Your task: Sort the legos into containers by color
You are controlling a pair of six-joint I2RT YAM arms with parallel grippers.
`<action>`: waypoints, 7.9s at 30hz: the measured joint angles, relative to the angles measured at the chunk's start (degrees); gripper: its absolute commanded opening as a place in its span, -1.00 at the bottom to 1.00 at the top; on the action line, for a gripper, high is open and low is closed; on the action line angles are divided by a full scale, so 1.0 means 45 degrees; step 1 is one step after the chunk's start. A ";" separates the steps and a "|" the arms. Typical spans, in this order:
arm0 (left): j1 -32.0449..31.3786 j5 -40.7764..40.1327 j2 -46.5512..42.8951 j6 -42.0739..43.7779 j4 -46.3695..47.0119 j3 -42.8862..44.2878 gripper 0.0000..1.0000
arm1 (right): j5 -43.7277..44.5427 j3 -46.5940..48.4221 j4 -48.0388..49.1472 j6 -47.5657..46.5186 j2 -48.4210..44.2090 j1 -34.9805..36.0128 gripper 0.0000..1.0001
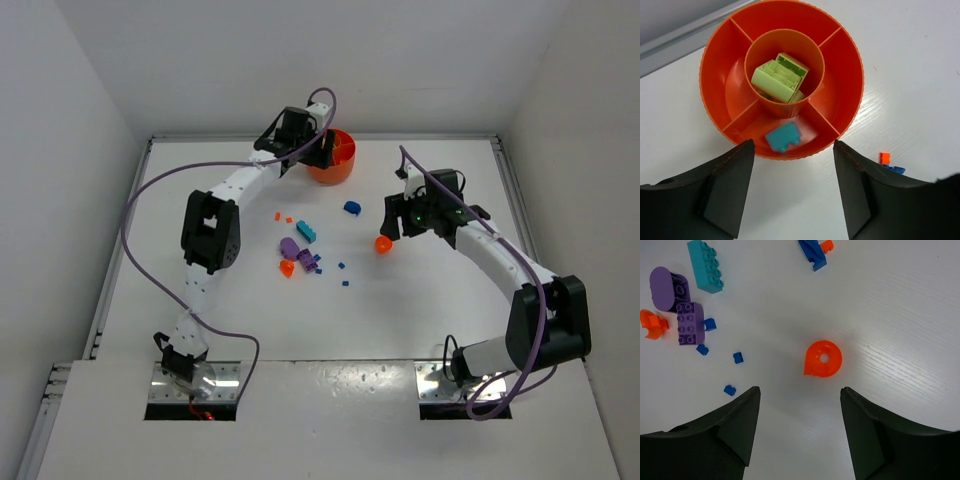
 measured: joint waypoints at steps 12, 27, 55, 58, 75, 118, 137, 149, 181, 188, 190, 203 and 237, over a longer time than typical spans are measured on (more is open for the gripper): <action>0.0005 0.1078 -0.1166 0.1462 -0.0539 -0.1277 0.34 | -0.0282 0.0000 -0.0010 -0.0005 -0.0005 -0.0117 0.37; 0.0899 0.5999 -0.5280 1.2473 -0.7606 -0.5523 0.28 | -0.1409 -0.0408 -0.0010 -0.0073 -0.0165 -0.0117 0.37; 0.0199 0.5581 -0.2841 1.6062 -0.5498 -0.5455 0.23 | -0.1549 -0.0583 -0.0243 -0.0219 -0.0068 -0.0117 0.39; 0.0165 0.5474 -0.2715 1.6242 -0.5377 -0.5537 0.23 | -0.1549 -0.0583 -0.0262 -0.0219 -0.0068 -0.0117 0.39; 0.0141 0.5289 -0.2487 1.6689 -0.5153 -0.6533 -0.33 | -0.1549 -0.0583 -0.0311 -0.0355 0.0019 -0.0117 0.39; -0.1326 -0.5013 -0.1146 1.6407 0.1316 -0.2997 -0.70 | -0.1661 -0.0865 0.0063 -0.0355 -0.0549 -0.0461 0.39; -0.1326 -0.4940 -0.1059 1.7738 0.1681 -0.2739 -0.60 | -0.1700 -0.1001 0.0189 -0.0287 -0.0549 -0.0709 0.39; -0.1341 -0.4585 -0.1059 1.8005 0.1399 -0.2730 -0.60 | -0.1792 -0.1001 0.0194 -0.0233 -0.0549 -0.0806 0.39; -0.1345 -0.4629 -0.1049 1.5601 0.2953 -0.2730 0.12 | -0.1899 -0.1001 0.0282 -0.0199 -0.0549 -0.0947 0.39; -0.1141 -0.5013 -0.2385 1.1181 0.2205 -0.3055 0.23 | -0.2492 -0.0996 0.0253 -0.0219 -0.0549 -0.0743 0.39; -0.0913 -0.5061 -0.3458 0.9695 0.1802 -0.3623 0.26 | -0.2812 -0.0889 0.0121 -0.0214 -0.0525 -0.0486 0.37; 0.3361 -0.1851 -1.1846 0.2565 0.0452 -1.2070 0.99 | -0.1860 0.5537 -0.1117 -0.0627 0.5095 0.4643 0.29; 0.5892 -0.0131 -1.3449 0.0602 -0.0719 -1.3289 0.99 | 0.2982 1.1200 -0.2705 -0.0471 1.1715 0.7664 0.30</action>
